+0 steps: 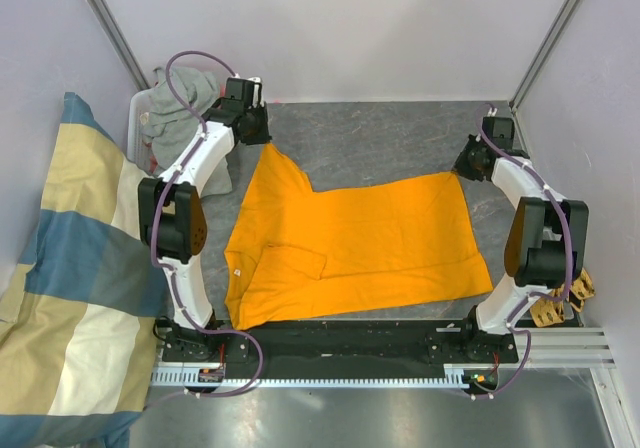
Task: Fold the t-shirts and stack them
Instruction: Fold the tshirt
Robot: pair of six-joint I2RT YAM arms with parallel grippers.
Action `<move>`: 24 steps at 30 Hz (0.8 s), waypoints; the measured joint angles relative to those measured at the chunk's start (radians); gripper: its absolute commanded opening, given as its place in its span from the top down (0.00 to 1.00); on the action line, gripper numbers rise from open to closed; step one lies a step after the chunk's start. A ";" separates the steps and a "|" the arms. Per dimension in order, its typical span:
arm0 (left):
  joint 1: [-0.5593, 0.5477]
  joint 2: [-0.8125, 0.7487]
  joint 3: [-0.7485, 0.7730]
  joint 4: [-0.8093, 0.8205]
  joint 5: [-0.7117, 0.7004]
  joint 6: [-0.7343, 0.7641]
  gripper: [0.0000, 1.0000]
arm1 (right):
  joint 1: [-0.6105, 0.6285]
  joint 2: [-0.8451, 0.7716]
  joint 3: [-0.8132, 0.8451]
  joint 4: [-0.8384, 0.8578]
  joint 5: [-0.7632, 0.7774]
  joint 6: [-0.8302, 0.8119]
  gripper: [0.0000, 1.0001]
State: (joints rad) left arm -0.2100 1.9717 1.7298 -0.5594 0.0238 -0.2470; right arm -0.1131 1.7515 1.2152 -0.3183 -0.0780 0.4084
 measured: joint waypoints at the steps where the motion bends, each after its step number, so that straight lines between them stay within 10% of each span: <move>1: 0.000 0.000 0.006 -0.002 0.008 -0.001 0.98 | 0.000 -0.016 -0.001 -0.004 0.003 0.006 1.00; 16: -0.002 0.179 0.256 -0.036 0.094 -0.003 0.98 | 0.000 -0.080 -0.014 -0.039 0.069 0.075 1.00; 24: -0.010 0.115 0.108 -0.011 0.131 -0.014 0.98 | 0.000 -0.116 -0.078 -0.045 0.090 0.089 1.00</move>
State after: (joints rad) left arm -0.2203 2.0865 1.8381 -0.5705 0.1547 -0.2611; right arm -0.1131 1.6352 1.1374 -0.3634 0.0124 0.4976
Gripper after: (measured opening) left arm 0.028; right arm 0.010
